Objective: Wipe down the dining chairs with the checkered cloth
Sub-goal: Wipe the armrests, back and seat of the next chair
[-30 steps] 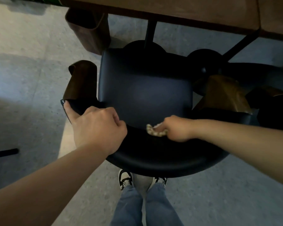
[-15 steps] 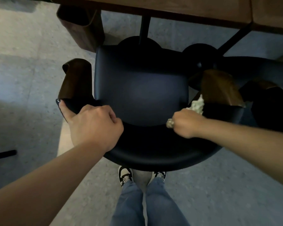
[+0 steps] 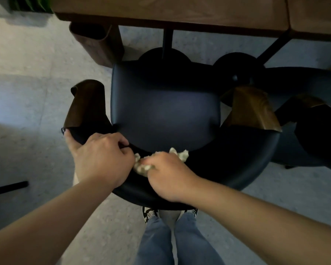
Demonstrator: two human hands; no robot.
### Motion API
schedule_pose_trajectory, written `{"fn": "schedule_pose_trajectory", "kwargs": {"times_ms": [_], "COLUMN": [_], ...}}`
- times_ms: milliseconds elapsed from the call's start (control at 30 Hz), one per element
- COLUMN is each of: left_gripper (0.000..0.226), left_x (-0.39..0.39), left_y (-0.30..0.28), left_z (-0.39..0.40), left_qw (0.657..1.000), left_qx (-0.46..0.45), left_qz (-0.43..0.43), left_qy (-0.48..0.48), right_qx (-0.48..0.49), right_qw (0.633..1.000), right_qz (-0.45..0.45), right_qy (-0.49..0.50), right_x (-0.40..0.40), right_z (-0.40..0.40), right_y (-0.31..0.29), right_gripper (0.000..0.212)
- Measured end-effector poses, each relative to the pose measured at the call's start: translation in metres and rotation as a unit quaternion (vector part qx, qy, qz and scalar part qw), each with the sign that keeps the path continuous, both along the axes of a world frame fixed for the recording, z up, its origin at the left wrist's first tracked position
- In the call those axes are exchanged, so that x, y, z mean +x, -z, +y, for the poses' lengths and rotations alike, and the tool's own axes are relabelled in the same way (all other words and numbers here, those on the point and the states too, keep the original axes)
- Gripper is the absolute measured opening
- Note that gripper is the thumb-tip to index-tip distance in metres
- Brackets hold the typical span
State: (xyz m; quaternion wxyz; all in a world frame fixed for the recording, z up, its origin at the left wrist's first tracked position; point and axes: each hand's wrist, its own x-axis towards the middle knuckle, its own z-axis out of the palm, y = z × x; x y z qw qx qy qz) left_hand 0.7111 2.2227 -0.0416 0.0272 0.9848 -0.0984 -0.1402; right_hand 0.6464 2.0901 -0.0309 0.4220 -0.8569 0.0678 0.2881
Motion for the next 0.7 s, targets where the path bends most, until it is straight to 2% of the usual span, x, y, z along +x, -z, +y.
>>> {"fn": "schedule_pose_trajectory", "kwargs": {"times_ms": [100,200,300,367,433,500,700], "left_gripper": [0.02,0.018,0.015,0.014,0.016,0.018,0.023], "left_x": [0.001,0.0,0.0,0.0,0.0,0.002,0.002], "left_y": [-0.001,-0.001,0.0,0.0,0.001,0.005,0.012], "left_z": [-0.001,-0.002,-0.003,-0.002,-0.001,0.0,0.005], "left_qw": [1.0,1.0,1.0,1.0,1.0,0.999,0.998], "left_qx": [0.01,0.015,0.017,0.019,0.018,0.019,-0.032], "left_qz": [-0.004,-0.008,-0.012,-0.01,-0.017,-0.025,-0.058], "left_qy": [-0.005,-0.007,-0.013,-0.016,-0.014,-0.007,0.004], "right_qx": [0.007,-0.013,-0.031,-0.105,-0.2,-0.252,-0.292], "right_qw": [0.993,0.988,0.991,0.985,0.967,0.952,0.935], "right_qz": [-0.073,-0.106,-0.114,-0.132,-0.156,-0.175,-0.183], "right_qy": [-0.089,-0.114,-0.062,-0.029,-0.004,0.023,0.081], "right_x": [-0.024,-0.05,-0.062,-0.064,-0.062,-0.061,-0.056], "right_z": [-0.016,-0.038,-0.044,-0.033,-0.019,-0.011,-0.002], "right_y": [-0.014,-0.022,-0.022,-0.017,-0.011,-0.006,-0.006], "right_gripper": [0.043,0.049,0.04,0.032,0.032,0.033,0.038]}}
